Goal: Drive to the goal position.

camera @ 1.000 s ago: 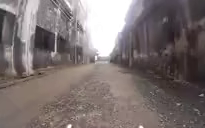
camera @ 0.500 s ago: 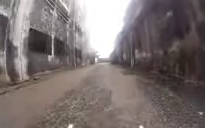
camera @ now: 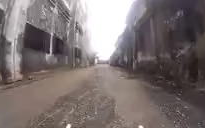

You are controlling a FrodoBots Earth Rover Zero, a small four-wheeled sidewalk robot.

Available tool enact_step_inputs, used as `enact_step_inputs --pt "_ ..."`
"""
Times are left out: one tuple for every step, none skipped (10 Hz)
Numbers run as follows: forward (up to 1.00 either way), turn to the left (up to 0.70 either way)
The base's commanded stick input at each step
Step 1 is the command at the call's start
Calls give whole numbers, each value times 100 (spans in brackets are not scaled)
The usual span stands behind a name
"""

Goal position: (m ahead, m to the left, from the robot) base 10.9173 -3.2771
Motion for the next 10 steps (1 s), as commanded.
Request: enact_step_inputs --pt "70 0" --pt "70 0" --pt "70 0" --pt "70 0" --pt "70 0" --pt "70 0" --pt "70 0" --pt "70 0" --pt "70 0" --pt "70 0"
